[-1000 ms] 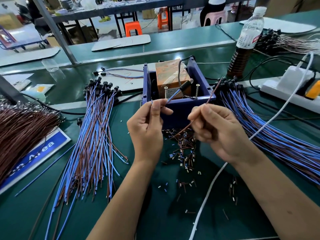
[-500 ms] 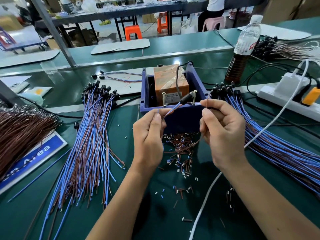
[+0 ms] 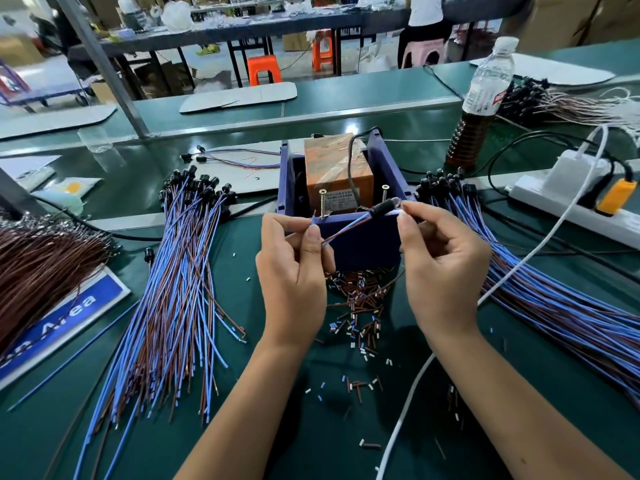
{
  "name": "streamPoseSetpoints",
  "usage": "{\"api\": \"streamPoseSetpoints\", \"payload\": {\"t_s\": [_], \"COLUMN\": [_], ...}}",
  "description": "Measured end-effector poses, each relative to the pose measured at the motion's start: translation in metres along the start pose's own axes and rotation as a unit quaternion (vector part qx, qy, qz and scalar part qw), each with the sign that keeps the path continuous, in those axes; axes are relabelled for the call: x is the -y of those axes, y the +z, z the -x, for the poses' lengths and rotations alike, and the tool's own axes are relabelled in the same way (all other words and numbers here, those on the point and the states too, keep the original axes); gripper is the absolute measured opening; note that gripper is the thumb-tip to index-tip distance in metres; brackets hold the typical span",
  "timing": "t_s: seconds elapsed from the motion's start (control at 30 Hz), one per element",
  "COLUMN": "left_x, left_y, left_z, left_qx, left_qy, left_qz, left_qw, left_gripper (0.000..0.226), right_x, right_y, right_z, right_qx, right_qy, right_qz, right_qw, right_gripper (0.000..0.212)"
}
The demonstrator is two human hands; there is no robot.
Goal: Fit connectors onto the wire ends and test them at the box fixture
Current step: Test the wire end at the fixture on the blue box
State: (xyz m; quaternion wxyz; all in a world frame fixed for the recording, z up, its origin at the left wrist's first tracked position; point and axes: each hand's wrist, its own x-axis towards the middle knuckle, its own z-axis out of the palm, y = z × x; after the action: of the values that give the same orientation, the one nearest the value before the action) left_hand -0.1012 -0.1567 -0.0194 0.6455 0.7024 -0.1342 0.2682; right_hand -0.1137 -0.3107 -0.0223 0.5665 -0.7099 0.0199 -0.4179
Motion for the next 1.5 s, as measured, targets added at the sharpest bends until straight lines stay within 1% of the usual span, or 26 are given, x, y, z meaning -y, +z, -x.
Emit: {"api": "streamPoseSetpoints", "payload": {"t_s": [0.2,0.4,0.47,0.67,0.9,1.2,1.33,1.5], "left_x": [0.005,0.004,0.004,0.003,0.002,0.002,0.003,0.003], "left_y": [0.007,0.017,0.018,0.017,0.017,0.015,0.014,0.013], "left_z": [-0.002,-0.004,-0.005,-0.006,-0.006,-0.007,-0.007,-0.007], "left_qx": [-0.068,-0.1,-0.106,-0.096,-0.091,-0.083,-0.084,-0.084], "left_qy": [0.009,0.006,0.007,-0.002,-0.01,-0.001,0.007,0.032], "left_qz": [-0.049,-0.078,-0.084,-0.077,-0.077,-0.072,-0.087,-0.11], "left_qw": [0.996,0.992,0.991,0.992,0.993,0.994,0.993,0.99], "left_gripper": [0.014,0.017,0.014,0.011,0.011,0.011,0.013,0.012], "right_x": [0.001,-0.002,-0.002,-0.002,-0.003,-0.004,-0.004,-0.003], "right_y": [0.006,0.011,0.013,0.012,0.011,0.011,0.011,0.01], "right_z": [0.002,-0.003,-0.003,-0.001,-0.001,-0.002,-0.001,-0.001], "right_qx": [-0.015,-0.02,-0.01,0.015,0.019,0.021,0.014,0.017], "right_qy": [-0.031,-0.02,-0.025,-0.044,-0.055,-0.053,-0.058,-0.067], "right_qz": [0.037,0.043,0.046,0.051,0.052,0.055,0.054,0.06], "right_qw": [0.999,0.999,0.999,0.998,0.997,0.997,0.997,0.996], "right_gripper": [0.01,0.011,0.01,0.008,0.01,0.011,0.014,0.011]}}
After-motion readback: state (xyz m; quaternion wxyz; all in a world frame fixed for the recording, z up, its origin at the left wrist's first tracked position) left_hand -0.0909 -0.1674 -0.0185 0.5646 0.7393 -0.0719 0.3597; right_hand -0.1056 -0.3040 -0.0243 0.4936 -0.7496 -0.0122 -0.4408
